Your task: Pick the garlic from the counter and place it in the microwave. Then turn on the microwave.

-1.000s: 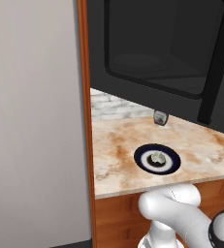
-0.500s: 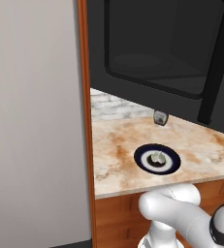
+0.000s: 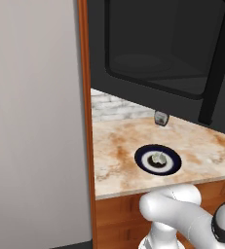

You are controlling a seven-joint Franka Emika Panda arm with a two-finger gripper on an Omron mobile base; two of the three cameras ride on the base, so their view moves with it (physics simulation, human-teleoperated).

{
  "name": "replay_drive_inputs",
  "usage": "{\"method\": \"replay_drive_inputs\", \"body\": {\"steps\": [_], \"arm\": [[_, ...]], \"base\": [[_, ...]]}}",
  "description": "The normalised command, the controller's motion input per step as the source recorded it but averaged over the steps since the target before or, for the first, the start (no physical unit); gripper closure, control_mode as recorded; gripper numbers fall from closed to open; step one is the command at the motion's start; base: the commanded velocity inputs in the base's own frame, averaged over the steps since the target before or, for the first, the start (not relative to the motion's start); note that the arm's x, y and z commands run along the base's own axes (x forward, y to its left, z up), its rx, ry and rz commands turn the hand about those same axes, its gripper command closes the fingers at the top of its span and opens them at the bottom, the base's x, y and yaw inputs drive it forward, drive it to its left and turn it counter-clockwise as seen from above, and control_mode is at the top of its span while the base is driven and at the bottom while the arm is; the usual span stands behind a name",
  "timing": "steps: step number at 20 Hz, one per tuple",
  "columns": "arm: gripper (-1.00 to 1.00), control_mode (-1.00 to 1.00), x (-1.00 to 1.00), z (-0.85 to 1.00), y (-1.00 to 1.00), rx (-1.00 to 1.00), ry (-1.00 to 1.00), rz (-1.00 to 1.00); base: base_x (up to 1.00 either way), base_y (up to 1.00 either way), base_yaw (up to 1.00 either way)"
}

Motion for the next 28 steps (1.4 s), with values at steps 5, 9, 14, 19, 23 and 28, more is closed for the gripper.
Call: {"method": "replay_drive_inputs", "body": {"steps": [5,9,14,19,23,28], "arm": [[-1.0,-1.0,-0.09,0.0,0.17,0.04,0.05,0.07],[-1.0,-1.0,-0.15,0.01,0.1,0.06,0.06,0.07],[-1.0,-1.0,-0.26,0.0,0.11,0.05,0.02,0.08],[-1.0,-1.0,-0.26,0.03,0.12,0.04,0.06,0.08],[-1.0,-1.0,-0.23,0.08,0.12,0.04,0.07,0.08],[-1.0,-1.0,-0.27,0.06,0.13,0.06,0.09,0.07]], "base": [[0.0,0.0,0.0],[0.0,0.0,0.0],[0.0,0.0,0.0],[0.0,0.0,0.0],[0.0,0.0,0.0],[0.0,0.0,0.0]]}}
